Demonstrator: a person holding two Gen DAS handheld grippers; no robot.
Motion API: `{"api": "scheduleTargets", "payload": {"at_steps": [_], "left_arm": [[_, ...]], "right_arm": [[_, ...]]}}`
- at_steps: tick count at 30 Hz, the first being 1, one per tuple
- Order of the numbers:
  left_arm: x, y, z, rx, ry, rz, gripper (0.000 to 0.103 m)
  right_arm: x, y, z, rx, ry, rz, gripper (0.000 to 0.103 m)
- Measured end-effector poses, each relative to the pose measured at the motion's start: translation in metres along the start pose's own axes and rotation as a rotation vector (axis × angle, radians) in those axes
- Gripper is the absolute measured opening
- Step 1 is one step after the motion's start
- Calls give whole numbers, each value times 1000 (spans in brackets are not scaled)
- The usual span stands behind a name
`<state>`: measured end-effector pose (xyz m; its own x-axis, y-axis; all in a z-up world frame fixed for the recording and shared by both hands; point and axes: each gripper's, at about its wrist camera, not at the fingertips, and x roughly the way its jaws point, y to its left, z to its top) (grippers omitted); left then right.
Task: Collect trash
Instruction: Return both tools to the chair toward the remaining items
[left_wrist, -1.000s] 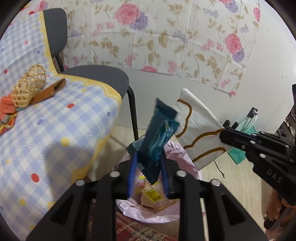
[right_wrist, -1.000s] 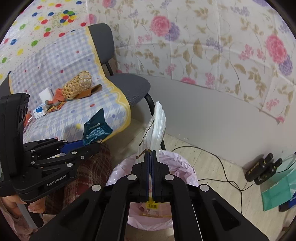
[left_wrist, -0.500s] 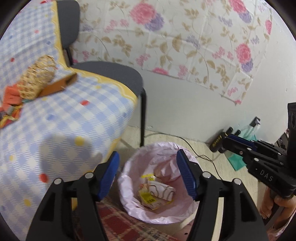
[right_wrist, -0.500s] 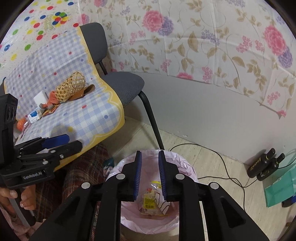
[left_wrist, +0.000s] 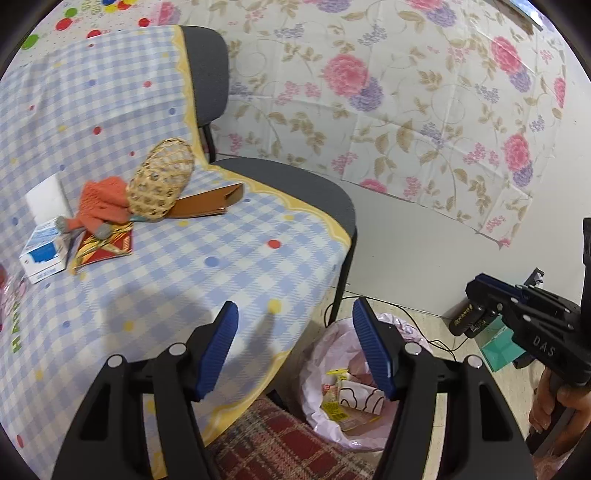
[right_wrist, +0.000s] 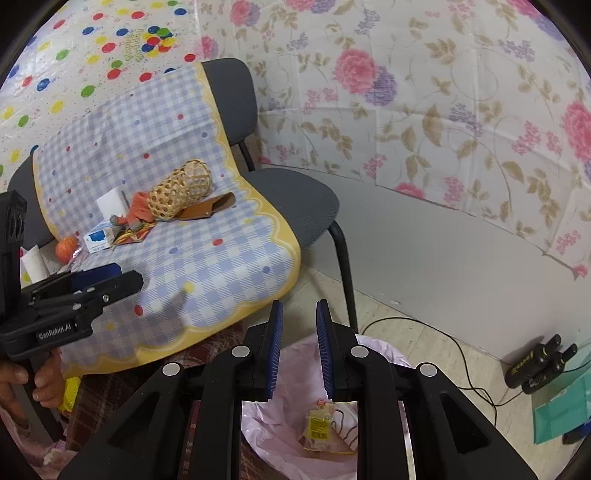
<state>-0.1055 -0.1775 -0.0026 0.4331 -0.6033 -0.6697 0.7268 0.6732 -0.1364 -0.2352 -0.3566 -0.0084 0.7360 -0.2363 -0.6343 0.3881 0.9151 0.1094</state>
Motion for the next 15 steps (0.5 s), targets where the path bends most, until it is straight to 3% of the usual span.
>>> {"api": "scheduleTargets", "payload": {"at_steps": [4,7,15], "left_arm": [[-8,20,-1,-24,-15,64,64],[-14,38,-1,-42,-21,139,70],[-45,133,-4,-168,-57,373,70]], "right_arm": [[14,16,12,-21,3,53,25],[25,37,23,-61,-7,98,30],[59,102,59,-145,-19,215,41]]}}
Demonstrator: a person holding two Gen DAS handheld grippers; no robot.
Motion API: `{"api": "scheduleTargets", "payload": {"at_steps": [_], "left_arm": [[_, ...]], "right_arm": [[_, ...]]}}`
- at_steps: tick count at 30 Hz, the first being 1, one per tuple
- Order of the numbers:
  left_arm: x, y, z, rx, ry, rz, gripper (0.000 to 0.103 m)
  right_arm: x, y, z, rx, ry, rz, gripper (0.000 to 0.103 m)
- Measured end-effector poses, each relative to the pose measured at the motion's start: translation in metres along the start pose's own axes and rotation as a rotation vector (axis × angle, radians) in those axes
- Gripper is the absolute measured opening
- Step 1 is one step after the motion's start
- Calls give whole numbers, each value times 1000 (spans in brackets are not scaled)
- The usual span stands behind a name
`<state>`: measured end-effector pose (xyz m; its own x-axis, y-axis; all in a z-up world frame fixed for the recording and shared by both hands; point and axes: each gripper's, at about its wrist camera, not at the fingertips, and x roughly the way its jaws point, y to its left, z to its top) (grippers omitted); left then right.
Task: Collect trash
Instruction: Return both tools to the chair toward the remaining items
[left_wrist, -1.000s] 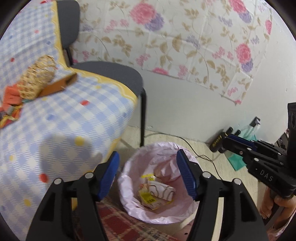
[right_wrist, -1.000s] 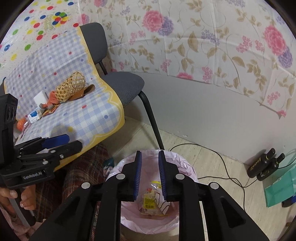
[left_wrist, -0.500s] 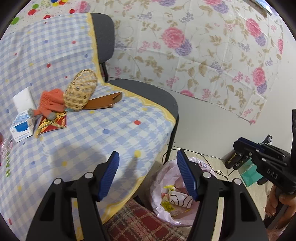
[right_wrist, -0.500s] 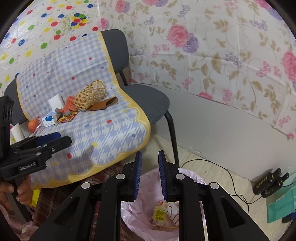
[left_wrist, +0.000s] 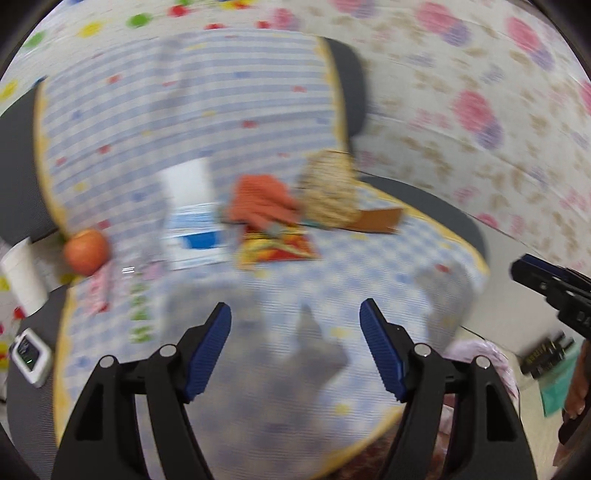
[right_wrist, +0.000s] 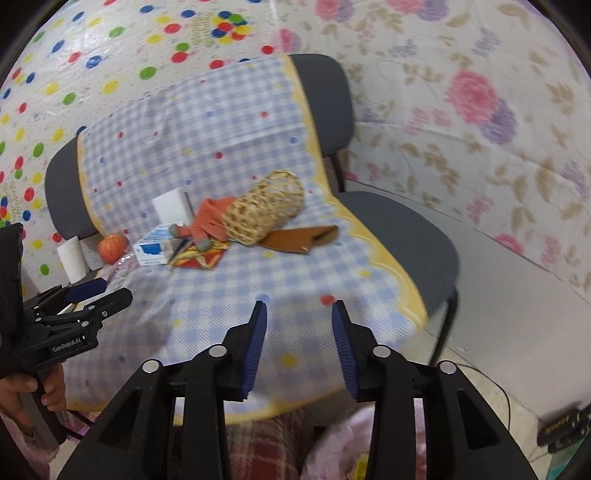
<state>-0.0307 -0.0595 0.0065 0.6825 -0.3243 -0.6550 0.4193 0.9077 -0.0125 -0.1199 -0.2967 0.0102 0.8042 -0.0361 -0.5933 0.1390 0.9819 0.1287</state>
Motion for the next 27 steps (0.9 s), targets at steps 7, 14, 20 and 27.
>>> {"api": "scheduleTargets", "payload": {"at_steps": [7,14,20,27], "left_arm": [[11,87,0,-118,12,140,70],[35,149,-3,-138,59,219,63],[70,181,-1,-162,174,154,58],[98,168,15,-29,204,181,39]], "right_arm": [[46,45,28,-62,18,74,47],[74,74,52,-84,20,109,49],[89,96,63,-115,24,126,49],[99,108,68,-118,29,137,49]]}}
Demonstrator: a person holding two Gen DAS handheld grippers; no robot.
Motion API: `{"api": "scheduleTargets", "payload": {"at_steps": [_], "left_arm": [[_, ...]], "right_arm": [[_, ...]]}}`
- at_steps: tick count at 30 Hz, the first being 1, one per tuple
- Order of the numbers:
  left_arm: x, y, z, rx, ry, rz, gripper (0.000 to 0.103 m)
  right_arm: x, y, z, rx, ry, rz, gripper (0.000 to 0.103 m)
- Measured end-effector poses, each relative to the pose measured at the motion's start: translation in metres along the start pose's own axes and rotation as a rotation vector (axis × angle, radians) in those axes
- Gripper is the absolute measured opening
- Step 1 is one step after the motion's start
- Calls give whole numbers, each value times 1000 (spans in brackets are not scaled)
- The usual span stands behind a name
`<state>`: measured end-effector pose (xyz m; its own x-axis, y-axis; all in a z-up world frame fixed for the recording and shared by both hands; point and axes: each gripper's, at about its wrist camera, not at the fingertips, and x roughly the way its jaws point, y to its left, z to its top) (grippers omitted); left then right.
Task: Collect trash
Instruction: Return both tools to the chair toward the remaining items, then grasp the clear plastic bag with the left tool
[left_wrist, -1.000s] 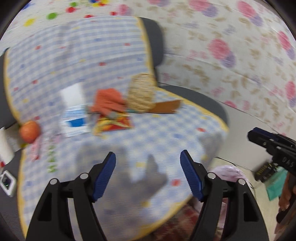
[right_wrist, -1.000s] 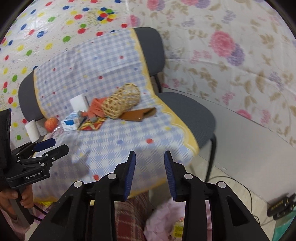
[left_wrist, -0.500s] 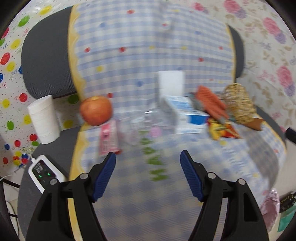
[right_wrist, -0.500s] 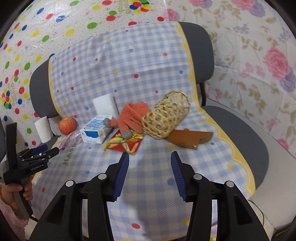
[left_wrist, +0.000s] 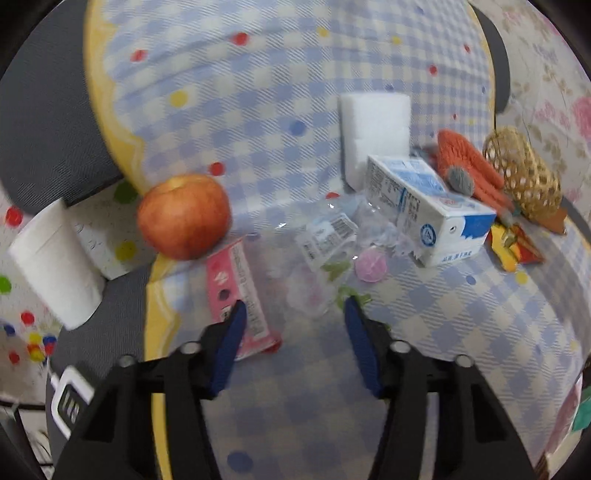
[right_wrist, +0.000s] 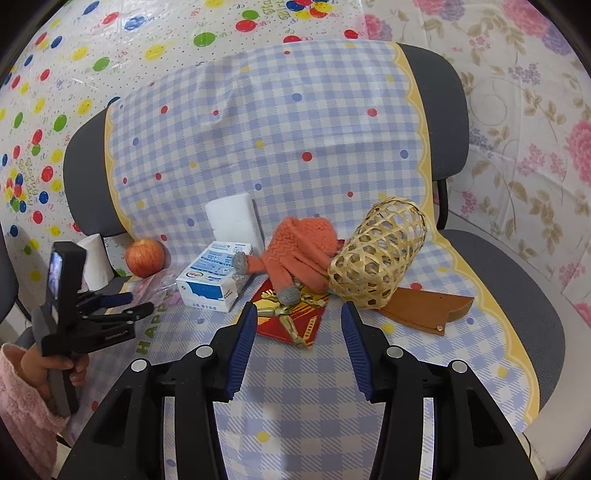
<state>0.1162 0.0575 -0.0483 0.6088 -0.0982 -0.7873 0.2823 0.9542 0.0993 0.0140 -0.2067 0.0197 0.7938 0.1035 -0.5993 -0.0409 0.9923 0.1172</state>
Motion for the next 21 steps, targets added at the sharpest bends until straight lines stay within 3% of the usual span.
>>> {"api": "scheduleTargets", "payload": {"at_steps": [2,4,6,11,14,16,21], "left_arm": [[5,-7,1,38,27,-2,10],[-2,-12,-1,67,8,39,1],[-15,-10,-5,36,-13,24,0],[-62,13,-15,-187,-81,-113,0],[-89,16,-20,-262,-146,-125,0],[-101,14,-21,-288,-177,-137,0],[-110,0,-19,-283,-226,-154,0]], "right_arm": [[-1,2,-1,-5,1,0,49],[-2,5,-4,-29,6,-6,49],[-3,7,-8,-47,12,-10,49],[-2,9,-11,-41,25,4,49],[-3,10,-11,-46,26,14,55],[-3,10,-11,-46,28,9,63],[-1,0,-12,-25,32,-16,63]]}}
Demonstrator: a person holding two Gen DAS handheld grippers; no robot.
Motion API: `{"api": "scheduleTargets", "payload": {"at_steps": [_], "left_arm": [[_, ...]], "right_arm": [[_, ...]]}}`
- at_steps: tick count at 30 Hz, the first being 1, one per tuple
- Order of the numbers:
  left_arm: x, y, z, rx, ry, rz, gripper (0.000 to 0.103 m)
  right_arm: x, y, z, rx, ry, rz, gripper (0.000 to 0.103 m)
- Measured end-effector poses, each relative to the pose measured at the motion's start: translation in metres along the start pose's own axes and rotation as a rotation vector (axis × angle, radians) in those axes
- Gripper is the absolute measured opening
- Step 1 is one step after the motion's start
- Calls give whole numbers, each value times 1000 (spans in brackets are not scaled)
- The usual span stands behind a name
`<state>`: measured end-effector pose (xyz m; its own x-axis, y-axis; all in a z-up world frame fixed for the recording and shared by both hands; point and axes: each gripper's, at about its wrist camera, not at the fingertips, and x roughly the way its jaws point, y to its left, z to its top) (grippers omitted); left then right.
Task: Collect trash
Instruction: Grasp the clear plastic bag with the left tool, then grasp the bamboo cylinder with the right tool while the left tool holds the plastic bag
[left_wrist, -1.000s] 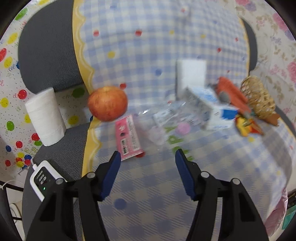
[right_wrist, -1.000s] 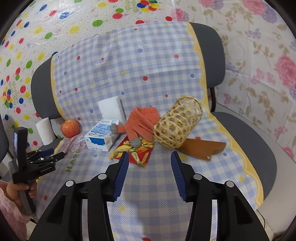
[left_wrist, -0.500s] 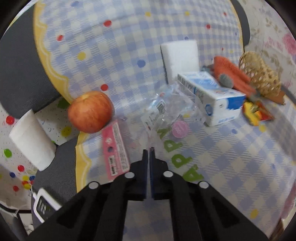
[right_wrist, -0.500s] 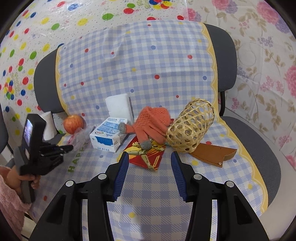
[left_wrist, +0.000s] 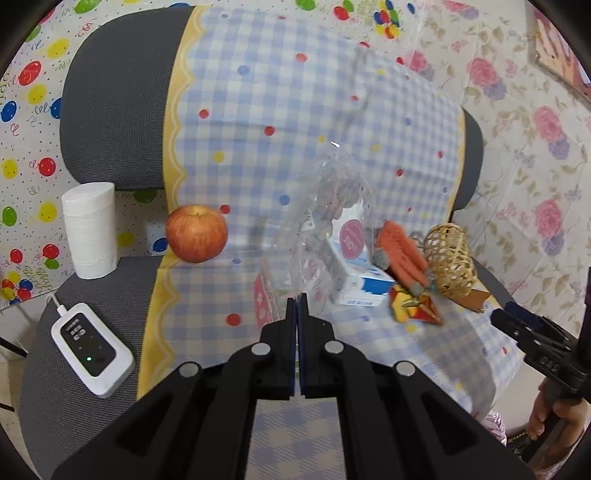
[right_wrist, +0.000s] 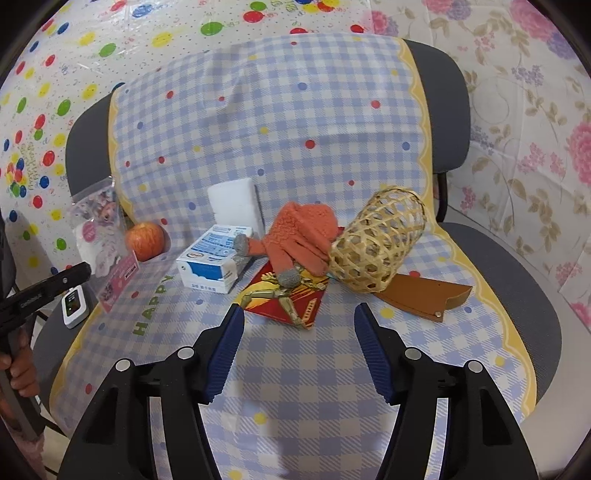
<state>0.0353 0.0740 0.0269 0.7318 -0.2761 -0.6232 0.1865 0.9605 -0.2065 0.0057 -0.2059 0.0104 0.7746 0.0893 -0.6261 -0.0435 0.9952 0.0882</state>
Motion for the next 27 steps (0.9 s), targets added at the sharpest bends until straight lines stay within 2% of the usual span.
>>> {"api": "scheduleTargets", "payload": {"at_steps": [5,9,11,15,20,22,23,24,27], "left_arm": [[9,-4,-2,-2,12,-6,0],[17,-5,-1,-17,21,-11,0],[21,-6,0,-19,23,-15,0],[29,-10,1,-17,24,-14,0],[38,-12,1,-17,36,-10,0],[40,-12,0,-14,42,-10,0],[41,-13,-1,-11,44,-11,0],[41,-13,-1,-8,46,-10,0],[40,-16,-4,-7,50,-14,0]], "right_arm": [[7,-9,2,15,-8,-47,63],[22,-23,15,59,-27,-97,64],[34,-30,26,85,-37,-126,80],[63,-35,44,106,-46,-180,83],[96,-40,48,137,4,-248,84],[102,-43,45,166,24,-236,83],[100,-45,43,179,23,-224,79],[97,-45,41,181,19,-218,70],[83,-48,34,170,9,-218,63]]}}
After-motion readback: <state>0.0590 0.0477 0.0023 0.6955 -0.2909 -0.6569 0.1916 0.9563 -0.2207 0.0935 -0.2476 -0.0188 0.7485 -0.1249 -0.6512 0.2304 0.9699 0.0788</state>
